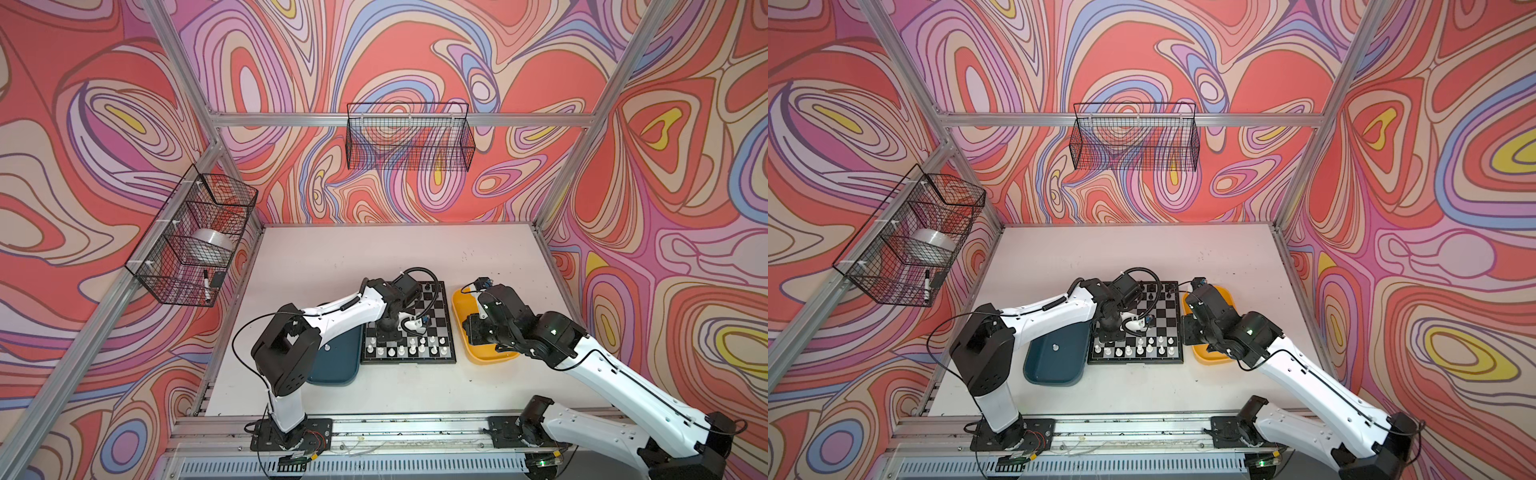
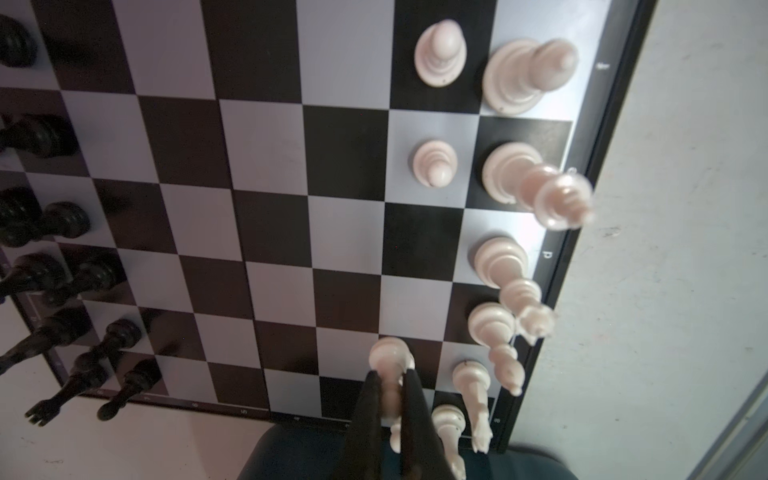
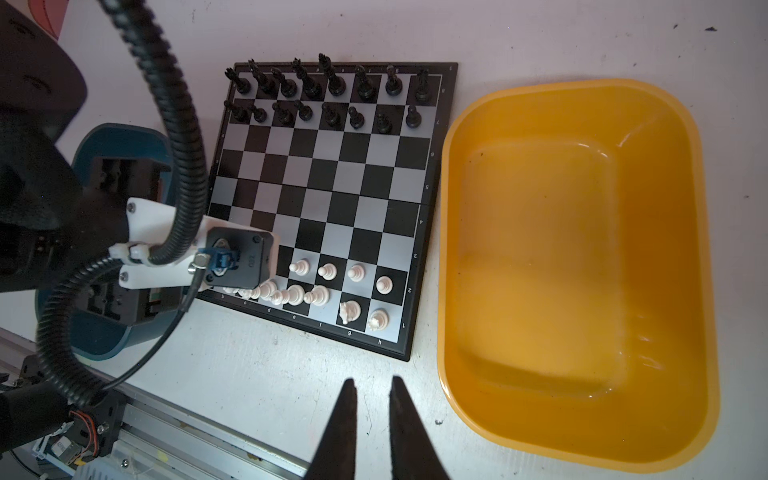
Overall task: Set up the chess pieces on the board
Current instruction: 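Carry the pawn over the board's near rank beside the white pieces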
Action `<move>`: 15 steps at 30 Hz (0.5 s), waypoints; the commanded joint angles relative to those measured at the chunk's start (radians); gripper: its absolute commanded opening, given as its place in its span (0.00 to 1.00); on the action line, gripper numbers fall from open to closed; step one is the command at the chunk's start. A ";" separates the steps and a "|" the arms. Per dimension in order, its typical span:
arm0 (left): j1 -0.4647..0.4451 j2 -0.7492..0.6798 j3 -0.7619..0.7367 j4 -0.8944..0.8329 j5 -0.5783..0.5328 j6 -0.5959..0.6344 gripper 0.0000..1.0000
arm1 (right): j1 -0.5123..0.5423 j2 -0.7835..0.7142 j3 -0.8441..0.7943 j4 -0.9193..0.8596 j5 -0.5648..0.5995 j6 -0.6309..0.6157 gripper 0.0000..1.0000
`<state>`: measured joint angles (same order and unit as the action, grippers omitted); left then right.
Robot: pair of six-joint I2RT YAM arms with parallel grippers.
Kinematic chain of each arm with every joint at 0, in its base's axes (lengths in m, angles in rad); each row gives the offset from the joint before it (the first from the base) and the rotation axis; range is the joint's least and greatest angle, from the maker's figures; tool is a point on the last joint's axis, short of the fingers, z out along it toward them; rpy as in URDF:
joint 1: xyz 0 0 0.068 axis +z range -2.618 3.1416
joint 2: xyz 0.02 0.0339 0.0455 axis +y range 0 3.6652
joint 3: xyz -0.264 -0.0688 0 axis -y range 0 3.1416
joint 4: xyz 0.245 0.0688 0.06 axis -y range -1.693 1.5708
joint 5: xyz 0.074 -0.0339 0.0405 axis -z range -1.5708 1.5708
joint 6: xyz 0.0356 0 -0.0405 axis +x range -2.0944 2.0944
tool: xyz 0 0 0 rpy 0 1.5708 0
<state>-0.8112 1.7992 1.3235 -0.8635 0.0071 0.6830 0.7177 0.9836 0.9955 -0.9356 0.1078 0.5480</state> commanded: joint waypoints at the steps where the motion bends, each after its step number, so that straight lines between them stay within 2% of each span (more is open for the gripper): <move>1: -0.006 0.020 0.027 0.002 0.019 -0.004 0.08 | 0.006 -0.008 0.008 -0.009 -0.004 0.009 0.16; 15: -0.009 0.053 0.022 -0.013 0.044 -0.003 0.09 | 0.006 -0.025 -0.008 -0.008 -0.002 0.016 0.16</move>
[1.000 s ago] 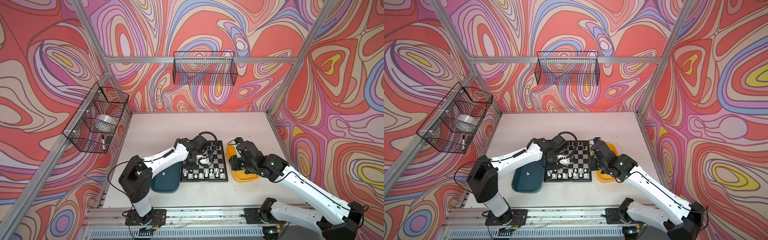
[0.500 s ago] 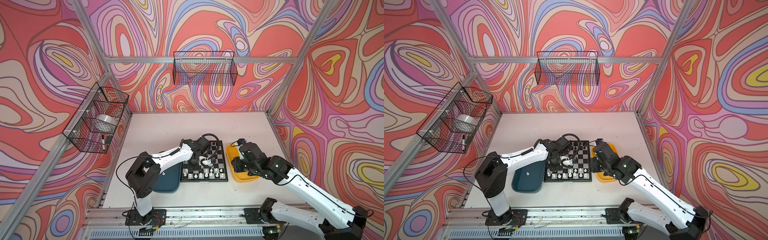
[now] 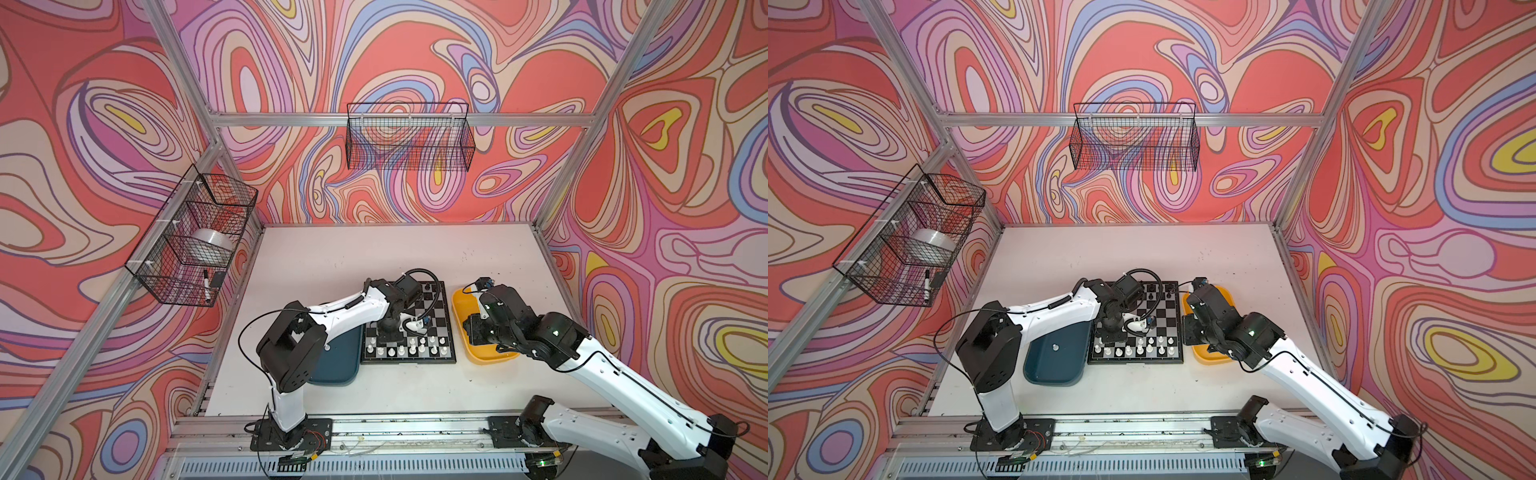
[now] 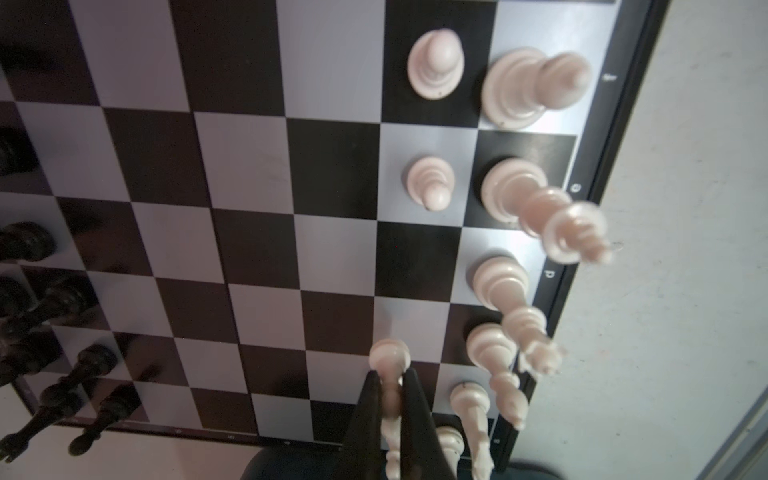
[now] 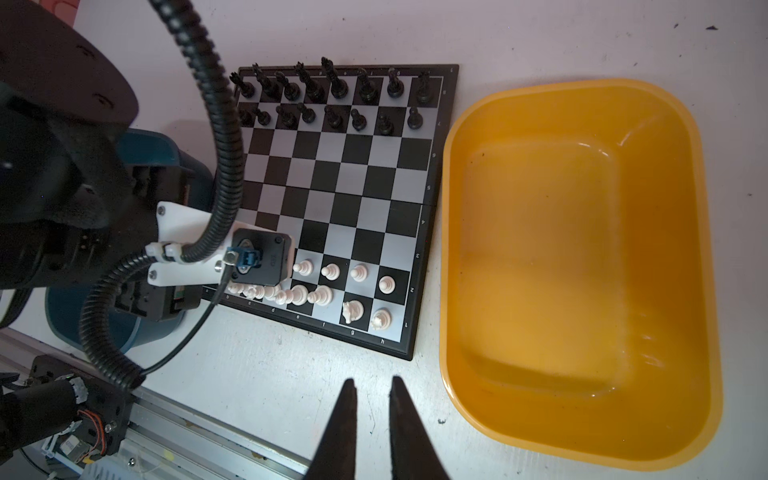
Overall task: Set up the chess pieces on the board
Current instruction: 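Carry the pawn over the board's near rank beside the white pieces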
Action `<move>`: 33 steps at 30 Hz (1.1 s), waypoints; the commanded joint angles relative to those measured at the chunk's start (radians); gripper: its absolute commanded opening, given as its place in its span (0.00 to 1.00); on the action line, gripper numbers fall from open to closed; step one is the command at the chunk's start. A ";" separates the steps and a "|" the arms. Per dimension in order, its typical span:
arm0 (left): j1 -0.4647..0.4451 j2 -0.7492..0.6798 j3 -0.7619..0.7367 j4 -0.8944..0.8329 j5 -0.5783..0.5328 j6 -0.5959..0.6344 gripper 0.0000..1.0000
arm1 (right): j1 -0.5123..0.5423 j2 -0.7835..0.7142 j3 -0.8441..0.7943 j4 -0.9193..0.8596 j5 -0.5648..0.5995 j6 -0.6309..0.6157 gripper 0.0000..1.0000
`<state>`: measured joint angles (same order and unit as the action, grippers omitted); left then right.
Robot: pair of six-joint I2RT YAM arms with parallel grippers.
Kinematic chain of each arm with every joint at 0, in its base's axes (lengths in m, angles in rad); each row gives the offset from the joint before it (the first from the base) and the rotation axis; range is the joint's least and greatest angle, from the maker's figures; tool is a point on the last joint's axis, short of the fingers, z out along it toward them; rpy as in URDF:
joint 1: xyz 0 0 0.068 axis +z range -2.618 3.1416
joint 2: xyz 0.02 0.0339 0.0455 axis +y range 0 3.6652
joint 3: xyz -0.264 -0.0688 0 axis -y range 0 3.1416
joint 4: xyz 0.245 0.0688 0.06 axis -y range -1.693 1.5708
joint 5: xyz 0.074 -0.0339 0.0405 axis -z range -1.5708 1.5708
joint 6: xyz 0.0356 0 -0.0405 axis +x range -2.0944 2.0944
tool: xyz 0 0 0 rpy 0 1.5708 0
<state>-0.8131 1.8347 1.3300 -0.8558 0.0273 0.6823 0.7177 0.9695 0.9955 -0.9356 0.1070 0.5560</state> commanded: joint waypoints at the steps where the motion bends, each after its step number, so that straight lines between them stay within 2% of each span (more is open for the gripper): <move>1: -0.008 0.021 0.016 -0.024 0.028 -0.002 0.08 | 0.006 -0.008 -0.010 -0.006 -0.003 0.008 0.16; 26: -0.009 0.051 -0.010 -0.032 0.030 0.000 0.09 | 0.006 0.000 -0.012 0.004 -0.024 0.007 0.16; 33: -0.011 0.043 -0.012 -0.025 0.025 0.000 0.18 | 0.006 0.005 -0.011 0.010 -0.032 0.006 0.16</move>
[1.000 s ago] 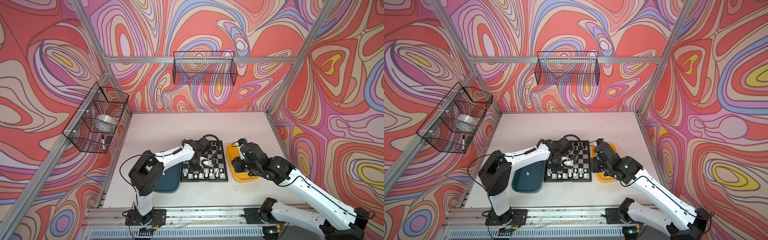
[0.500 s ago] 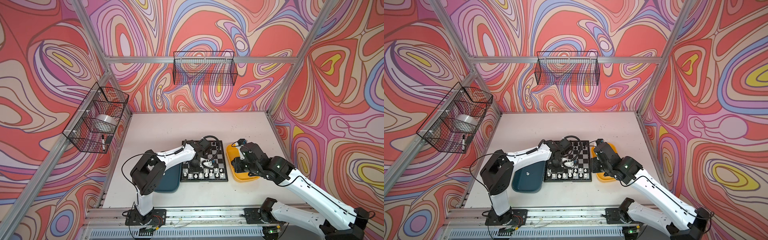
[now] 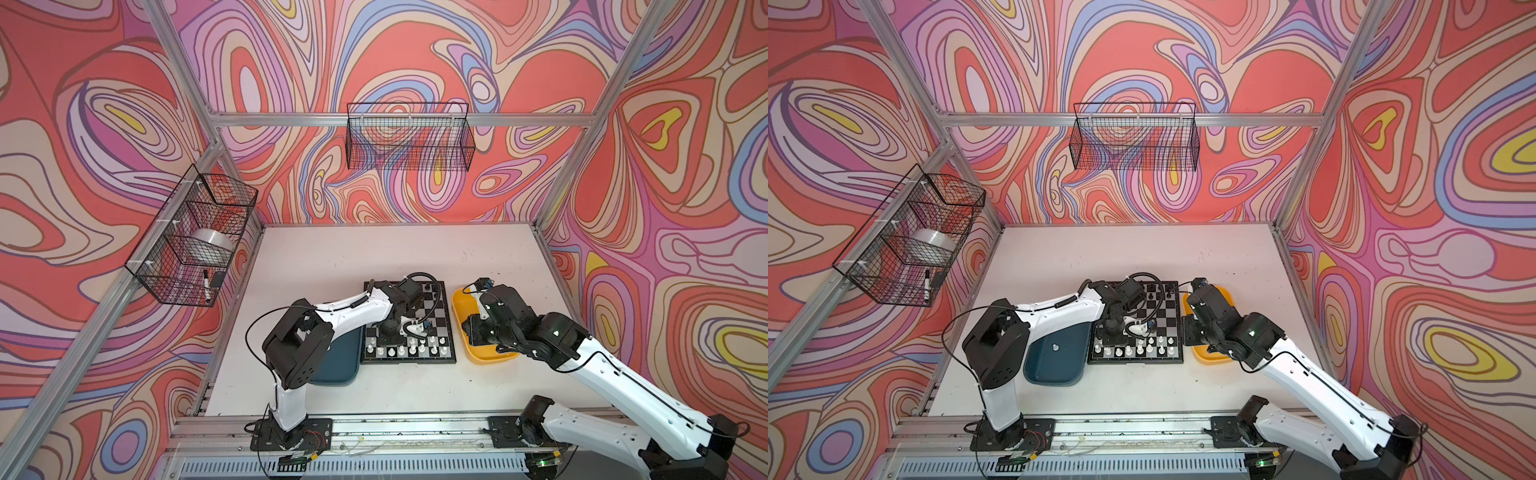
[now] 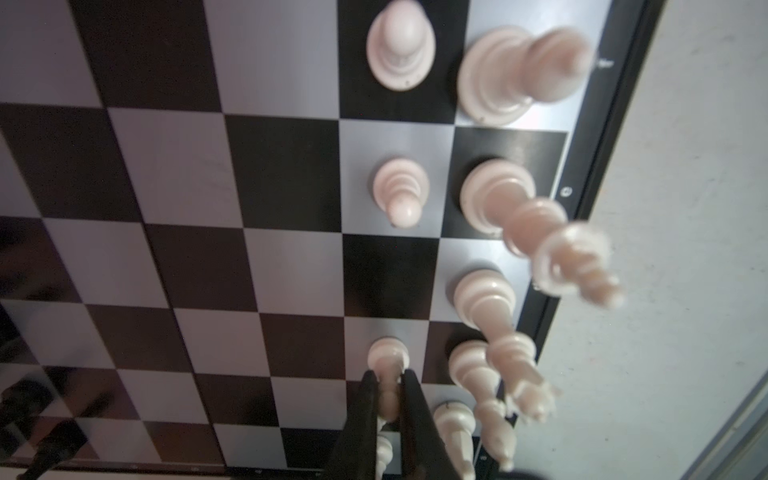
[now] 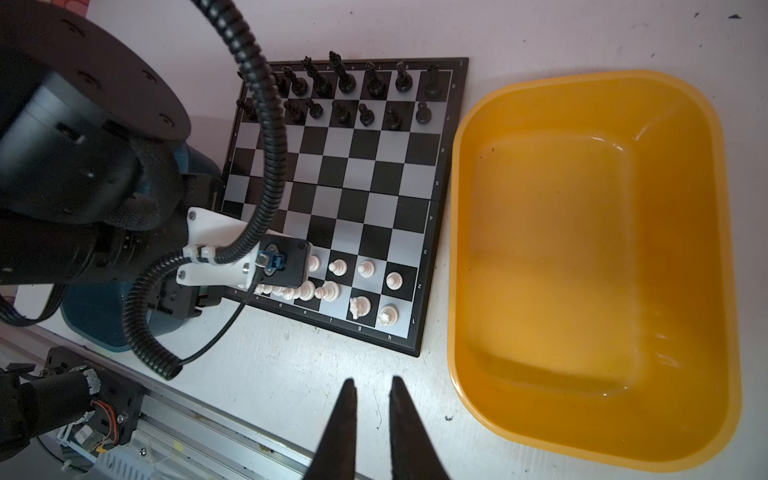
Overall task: Set up the chess pieces on the board
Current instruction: 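Carry the pawn over the board's near rank beside the white pieces, then lower the pawn onto a near-rank square and open the left gripper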
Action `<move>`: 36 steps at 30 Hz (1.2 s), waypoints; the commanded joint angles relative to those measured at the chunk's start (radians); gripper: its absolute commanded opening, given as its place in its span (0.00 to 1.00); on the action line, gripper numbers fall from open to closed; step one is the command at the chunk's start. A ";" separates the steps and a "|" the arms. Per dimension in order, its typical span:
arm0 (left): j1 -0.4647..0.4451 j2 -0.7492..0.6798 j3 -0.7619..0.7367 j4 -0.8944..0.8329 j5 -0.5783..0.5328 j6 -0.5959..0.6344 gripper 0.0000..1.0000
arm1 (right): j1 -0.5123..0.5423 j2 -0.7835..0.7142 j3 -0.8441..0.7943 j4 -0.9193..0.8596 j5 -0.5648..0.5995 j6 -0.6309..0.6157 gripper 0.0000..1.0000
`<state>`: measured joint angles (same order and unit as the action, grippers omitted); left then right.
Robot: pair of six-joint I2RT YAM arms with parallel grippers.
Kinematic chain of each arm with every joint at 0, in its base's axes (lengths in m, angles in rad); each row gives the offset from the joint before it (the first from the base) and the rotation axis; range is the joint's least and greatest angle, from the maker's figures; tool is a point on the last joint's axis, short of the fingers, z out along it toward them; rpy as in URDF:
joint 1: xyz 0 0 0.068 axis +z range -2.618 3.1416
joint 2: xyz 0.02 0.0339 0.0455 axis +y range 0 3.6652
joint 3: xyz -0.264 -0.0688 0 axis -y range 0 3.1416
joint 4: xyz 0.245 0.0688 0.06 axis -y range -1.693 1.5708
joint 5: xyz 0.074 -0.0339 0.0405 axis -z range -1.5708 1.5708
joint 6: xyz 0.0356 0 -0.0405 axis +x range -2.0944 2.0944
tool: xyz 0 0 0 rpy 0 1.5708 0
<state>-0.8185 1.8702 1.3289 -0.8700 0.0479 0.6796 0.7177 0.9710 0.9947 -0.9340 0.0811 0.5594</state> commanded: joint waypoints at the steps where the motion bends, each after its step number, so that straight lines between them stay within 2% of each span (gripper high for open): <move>1: -0.005 0.007 -0.012 -0.009 0.002 0.003 0.20 | 0.007 0.004 -0.011 0.008 -0.006 0.003 0.16; 9: -0.005 -0.014 -0.016 -0.007 0.002 0.005 0.32 | 0.006 0.003 -0.008 0.009 -0.006 -0.001 0.16; 36: -0.003 -0.034 0.024 -0.029 -0.015 0.021 0.34 | 0.006 0.005 0.010 0.004 -0.003 -0.012 0.16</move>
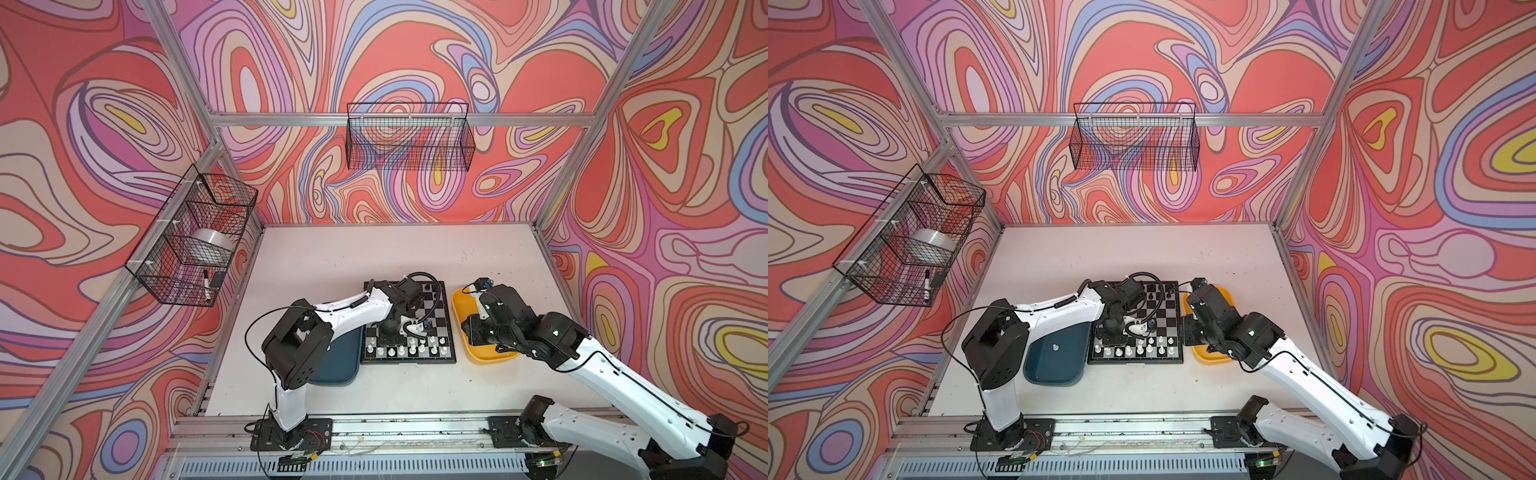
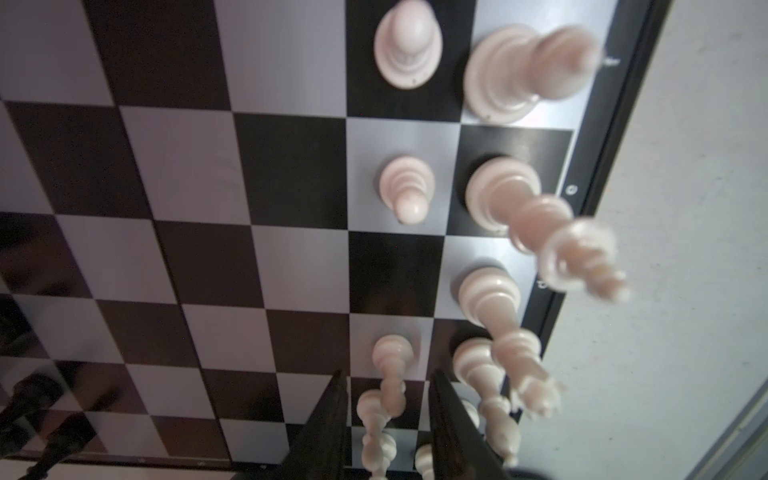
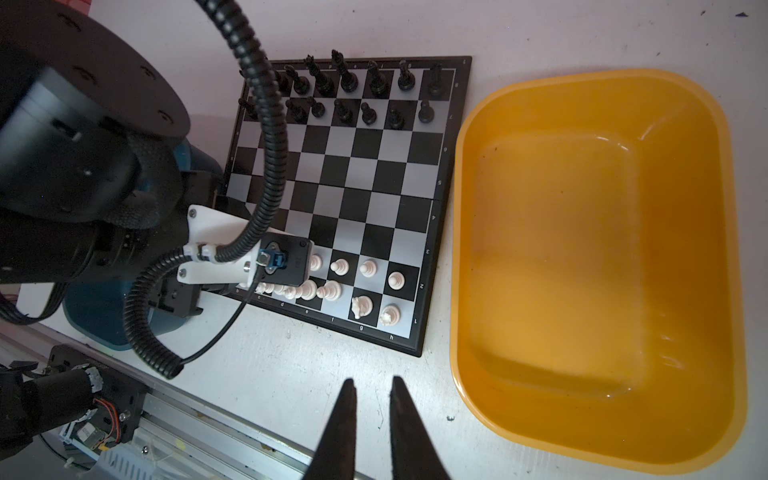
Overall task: Set up the chess pieces on the board
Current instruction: 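Lower the pawn onto a near-rank square and open the left gripper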
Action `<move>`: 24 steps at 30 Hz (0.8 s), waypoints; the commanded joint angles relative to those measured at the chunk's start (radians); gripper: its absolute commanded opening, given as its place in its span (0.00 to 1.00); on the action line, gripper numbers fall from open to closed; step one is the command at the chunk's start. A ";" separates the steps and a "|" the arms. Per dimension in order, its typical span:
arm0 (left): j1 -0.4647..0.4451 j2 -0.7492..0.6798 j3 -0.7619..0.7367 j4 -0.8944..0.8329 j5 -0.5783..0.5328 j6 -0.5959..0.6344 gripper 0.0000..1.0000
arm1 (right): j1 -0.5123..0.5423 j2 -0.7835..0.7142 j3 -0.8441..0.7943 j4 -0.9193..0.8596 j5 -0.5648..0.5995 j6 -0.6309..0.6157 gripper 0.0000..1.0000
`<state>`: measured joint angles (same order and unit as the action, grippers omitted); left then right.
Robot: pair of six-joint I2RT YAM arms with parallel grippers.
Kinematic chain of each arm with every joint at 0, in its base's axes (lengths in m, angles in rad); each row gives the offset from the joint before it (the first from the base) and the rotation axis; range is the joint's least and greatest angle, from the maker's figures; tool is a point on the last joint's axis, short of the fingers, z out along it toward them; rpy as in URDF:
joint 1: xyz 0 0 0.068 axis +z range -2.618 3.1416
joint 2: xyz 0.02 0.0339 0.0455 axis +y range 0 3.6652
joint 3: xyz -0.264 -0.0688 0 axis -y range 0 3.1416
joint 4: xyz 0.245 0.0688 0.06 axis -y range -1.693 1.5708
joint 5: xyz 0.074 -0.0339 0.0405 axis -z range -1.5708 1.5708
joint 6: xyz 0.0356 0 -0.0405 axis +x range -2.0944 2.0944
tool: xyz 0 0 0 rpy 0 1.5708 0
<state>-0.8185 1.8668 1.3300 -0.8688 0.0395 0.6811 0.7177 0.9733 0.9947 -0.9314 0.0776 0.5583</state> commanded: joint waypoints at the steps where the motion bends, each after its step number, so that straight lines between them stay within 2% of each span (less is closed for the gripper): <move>1: -0.003 -0.031 0.025 -0.030 -0.008 0.020 0.35 | 0.006 0.004 0.013 0.000 0.000 -0.011 0.16; 18: 0.006 -0.036 0.061 -0.063 0.014 0.011 0.34 | 0.006 0.000 0.038 -0.006 0.007 -0.017 0.16; 24: 0.006 -0.041 0.080 -0.077 0.020 0.006 0.34 | 0.006 -0.023 0.063 0.002 -0.027 -0.027 0.16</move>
<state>-0.8173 1.8652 1.3819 -0.9020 0.0441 0.6834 0.7177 0.9707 1.0191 -0.9348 0.0700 0.5468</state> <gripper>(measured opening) 0.346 0.160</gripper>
